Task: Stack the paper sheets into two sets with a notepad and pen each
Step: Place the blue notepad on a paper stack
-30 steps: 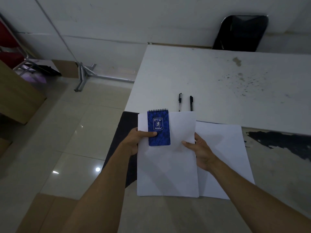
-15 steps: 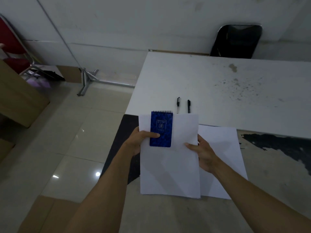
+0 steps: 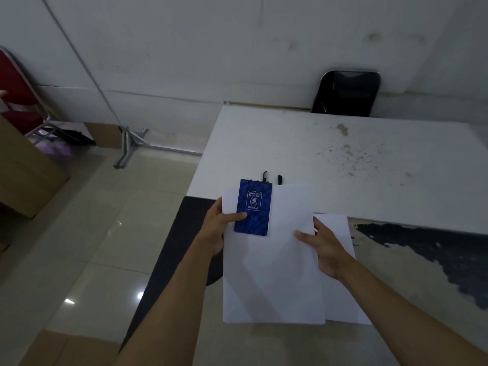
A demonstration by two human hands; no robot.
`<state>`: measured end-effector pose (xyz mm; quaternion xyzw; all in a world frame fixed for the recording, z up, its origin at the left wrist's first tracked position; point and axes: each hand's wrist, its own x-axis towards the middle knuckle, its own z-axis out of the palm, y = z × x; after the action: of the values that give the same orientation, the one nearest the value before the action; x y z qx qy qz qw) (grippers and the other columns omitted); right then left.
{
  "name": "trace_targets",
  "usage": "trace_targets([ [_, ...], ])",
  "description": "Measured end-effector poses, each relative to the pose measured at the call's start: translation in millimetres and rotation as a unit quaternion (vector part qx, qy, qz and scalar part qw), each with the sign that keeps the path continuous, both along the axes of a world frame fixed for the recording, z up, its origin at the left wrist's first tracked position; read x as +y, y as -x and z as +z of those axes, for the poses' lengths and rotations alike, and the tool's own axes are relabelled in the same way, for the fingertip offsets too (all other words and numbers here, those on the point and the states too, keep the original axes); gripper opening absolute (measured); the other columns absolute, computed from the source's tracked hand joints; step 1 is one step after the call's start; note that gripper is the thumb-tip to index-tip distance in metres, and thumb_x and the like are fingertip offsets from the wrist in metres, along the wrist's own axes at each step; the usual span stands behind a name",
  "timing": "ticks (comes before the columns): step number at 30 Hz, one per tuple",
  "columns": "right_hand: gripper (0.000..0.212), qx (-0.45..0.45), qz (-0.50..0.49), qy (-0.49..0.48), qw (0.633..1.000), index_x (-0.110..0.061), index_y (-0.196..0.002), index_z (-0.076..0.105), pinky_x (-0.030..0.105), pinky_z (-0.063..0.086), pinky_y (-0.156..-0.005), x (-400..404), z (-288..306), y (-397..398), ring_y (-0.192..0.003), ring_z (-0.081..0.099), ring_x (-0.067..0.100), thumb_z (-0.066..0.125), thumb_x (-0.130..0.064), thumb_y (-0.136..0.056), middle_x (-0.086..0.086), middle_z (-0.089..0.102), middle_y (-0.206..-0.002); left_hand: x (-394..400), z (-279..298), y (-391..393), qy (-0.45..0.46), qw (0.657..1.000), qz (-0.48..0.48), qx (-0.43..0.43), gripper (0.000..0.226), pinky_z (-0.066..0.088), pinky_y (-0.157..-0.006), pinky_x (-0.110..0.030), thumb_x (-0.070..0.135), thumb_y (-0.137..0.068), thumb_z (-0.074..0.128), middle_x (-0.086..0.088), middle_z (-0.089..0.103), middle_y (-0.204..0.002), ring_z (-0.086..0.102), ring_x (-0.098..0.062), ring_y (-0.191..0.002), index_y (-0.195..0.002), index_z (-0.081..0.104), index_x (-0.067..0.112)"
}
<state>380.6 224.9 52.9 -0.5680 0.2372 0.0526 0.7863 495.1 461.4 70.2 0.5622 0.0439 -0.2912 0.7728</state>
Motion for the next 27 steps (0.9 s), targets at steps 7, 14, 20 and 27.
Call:
trace_targets([
  [7, 0.049, -0.002, -0.021, 0.022, 1.0, -0.014, -0.135, 0.059, 0.049, 0.052, -0.1, -26.8, 7.9, 16.4, -0.114, 0.067, 0.031, 0.067, 0.003, -0.089, 0.009, 0.072, -0.121, -32.9, 1.0, 16.1, 0.052, 0.997, 0.053, -0.019, 0.057, 0.06, -0.077, -0.046, -0.012, -0.078, 0.07, -0.01, 0.072, -0.115, 0.07, -0.03, -0.102, -0.124, 0.059, 0.018],
  [14, 0.043, 0.007, -0.05, 0.01, 0.999, -0.016, -0.125, 0.064, 0.044, 0.06, -0.086, -54.7, 6.2, 50.4, -0.1, 0.073, 0.027, 0.066, 0.005, -0.088, 0.009, 0.075, -0.114, -62.0, -8.6, 27.3, 0.027, 0.998, -0.039, -0.032, 0.094, 0.059, -0.076, -0.046, -0.018, -0.069, 0.074, -0.006, 0.069, -0.121, 0.07, -0.028, -0.105, -0.139, 0.043, 0.037],
  [20, 0.054, 0.009, -0.057, -0.021, 0.998, -0.016, -0.131, 0.062, 0.057, 0.053, -0.096, -101.1, 6.9, 85.2, -0.113, 0.066, 0.04, 0.073, -0.004, -0.079, 0.014, 0.07, -0.124, -110.1, 1.9, 37.8, -0.015, 0.992, -0.118, -0.046, 0.073, 0.058, -0.08, -0.052, -0.015, -0.069, 0.075, -0.013, 0.069, -0.121, 0.069, -0.032, -0.105, -0.13, 0.056, 0.021],
  [27, 0.046, 0.006, -0.115, -0.026, 0.993, -0.018, -0.13, 0.062, 0.046, 0.061, -0.08, -172.9, 15.9, 122.2, -0.103, 0.071, 0.033, 0.065, 0.002, -0.088, 0.011, 0.072, -0.12, -203.8, 3.1, 82.1, -0.025, 0.995, -0.091, -0.022, 0.031, 0.058, -0.082, -0.049, 0.0, -0.084, 0.071, -0.016, 0.073, -0.11, 0.071, -0.036, -0.1, -0.115, 0.068, 0.006],
])
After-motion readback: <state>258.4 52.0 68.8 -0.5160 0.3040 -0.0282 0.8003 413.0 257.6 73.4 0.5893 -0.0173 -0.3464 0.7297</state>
